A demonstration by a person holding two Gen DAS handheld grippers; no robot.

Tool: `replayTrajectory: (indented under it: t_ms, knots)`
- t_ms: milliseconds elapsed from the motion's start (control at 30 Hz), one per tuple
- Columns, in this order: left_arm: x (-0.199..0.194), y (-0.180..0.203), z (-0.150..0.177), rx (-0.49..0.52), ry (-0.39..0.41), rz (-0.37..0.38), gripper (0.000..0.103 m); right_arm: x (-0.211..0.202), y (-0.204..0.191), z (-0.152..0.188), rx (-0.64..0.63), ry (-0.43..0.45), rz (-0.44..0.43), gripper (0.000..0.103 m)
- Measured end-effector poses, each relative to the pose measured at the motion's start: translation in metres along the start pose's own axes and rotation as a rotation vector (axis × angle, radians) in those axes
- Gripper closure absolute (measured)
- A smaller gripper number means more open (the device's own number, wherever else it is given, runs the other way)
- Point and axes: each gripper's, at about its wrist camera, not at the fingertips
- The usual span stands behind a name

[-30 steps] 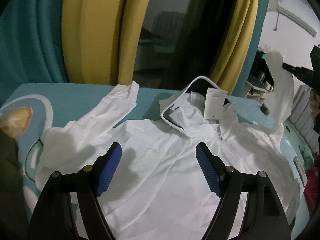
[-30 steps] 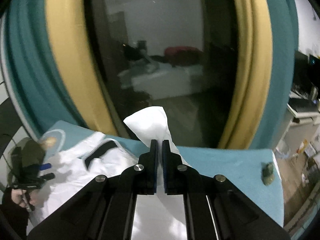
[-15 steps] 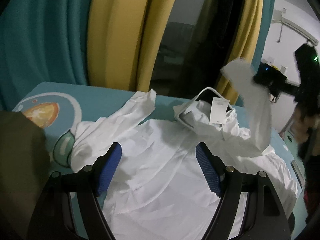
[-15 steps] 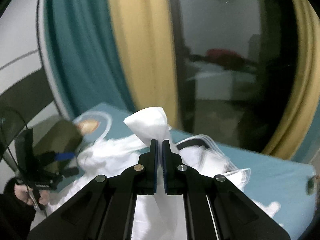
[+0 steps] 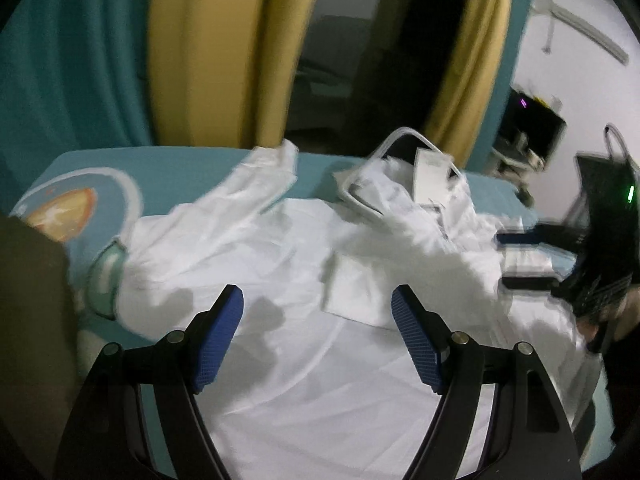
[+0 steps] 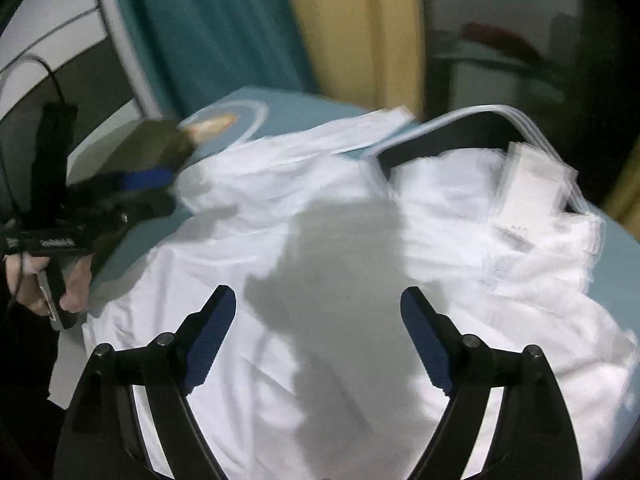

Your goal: Fold large clothes

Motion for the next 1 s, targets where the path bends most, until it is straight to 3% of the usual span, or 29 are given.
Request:
replayTrajectory:
  t_ms: [167, 333, 433, 600, 700, 767, 900, 1000]
  knots:
    - [0.011, 0.046, 0.008, 0.168, -0.004, 0.070, 0.023, -0.075, 0.058, 0.039, 0.171, 0.107, 0.182, 0.019]
    - [0.036, 0.090, 0.024, 0.442, -0.018, -0.007, 0.023, -0.112, 0.091, 0.095, 0.287, 0.109, 0.300, 0.019]
    - [0.051, 0.097, 0.026, 0.509, -0.040, -0.043, 0.023, -0.118, 0.081, 0.110, 0.257, 0.097, 0.325, 0.019]
    - [0.061, 0.094, 0.024, 0.484, -0.074, -0.039, 0.023, -0.092, 0.033, 0.094, -0.010, 0.005, 0.304, 0.023]
    - [0.054, 0.088, 0.022, 0.443, -0.069, -0.043, 0.023, -0.048, 0.004, 0.074, -0.136, -0.066, 0.255, 0.039]
    - [0.047, 0.081, 0.021, 0.413, -0.057, -0.045, 0.023, -0.017, -0.009, 0.061, -0.189, -0.103, 0.211, 0.047]
    - [0.035, 0.055, 0.022, 0.319, -0.057, -0.044, 0.023, 0.043, -0.029, 0.043, -0.274, -0.177, 0.160, 0.052]
    - [0.031, 0.037, 0.024, 0.248, -0.062, -0.038, 0.023, 0.070, -0.026, 0.036, -0.266, -0.205, 0.140, 0.053]
Point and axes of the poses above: each gripper's, at about its wrist camera, not at the fingertips, and x roughly the way its jaws point, y to its right, z to its underside, and after that the axes turned 13 degrees about -z, right-handed
